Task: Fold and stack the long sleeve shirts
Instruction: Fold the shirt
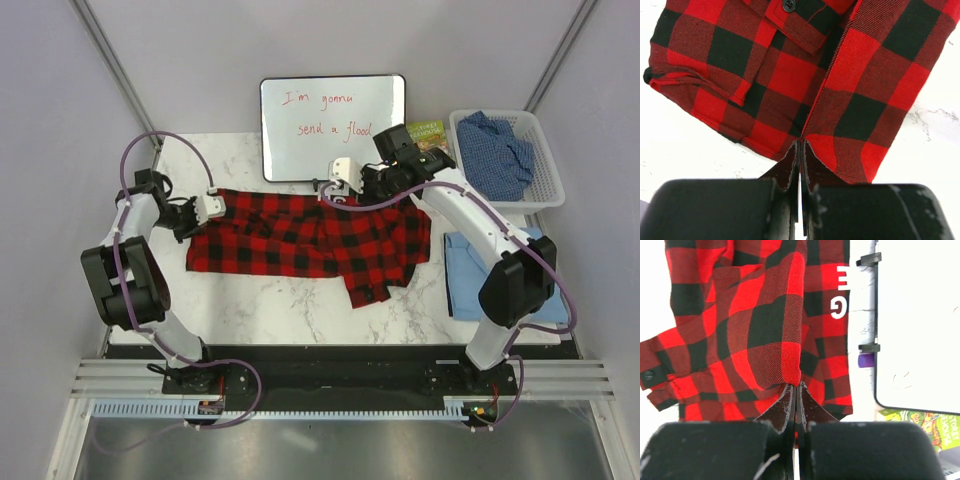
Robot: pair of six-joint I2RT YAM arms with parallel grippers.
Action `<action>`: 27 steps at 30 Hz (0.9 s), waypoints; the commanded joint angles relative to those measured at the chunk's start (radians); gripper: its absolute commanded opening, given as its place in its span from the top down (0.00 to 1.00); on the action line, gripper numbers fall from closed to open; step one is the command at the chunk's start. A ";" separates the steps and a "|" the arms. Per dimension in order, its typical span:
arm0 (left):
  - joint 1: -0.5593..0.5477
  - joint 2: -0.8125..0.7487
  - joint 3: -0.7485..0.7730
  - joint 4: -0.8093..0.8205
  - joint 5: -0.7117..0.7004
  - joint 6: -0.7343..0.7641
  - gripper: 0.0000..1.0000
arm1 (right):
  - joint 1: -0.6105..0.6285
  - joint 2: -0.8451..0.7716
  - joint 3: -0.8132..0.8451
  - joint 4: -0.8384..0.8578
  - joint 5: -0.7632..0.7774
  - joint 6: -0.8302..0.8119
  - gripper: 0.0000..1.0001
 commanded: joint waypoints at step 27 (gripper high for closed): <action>-0.013 0.124 0.046 0.142 -0.062 -0.135 0.98 | -0.009 0.249 0.195 0.070 0.061 -0.082 1.00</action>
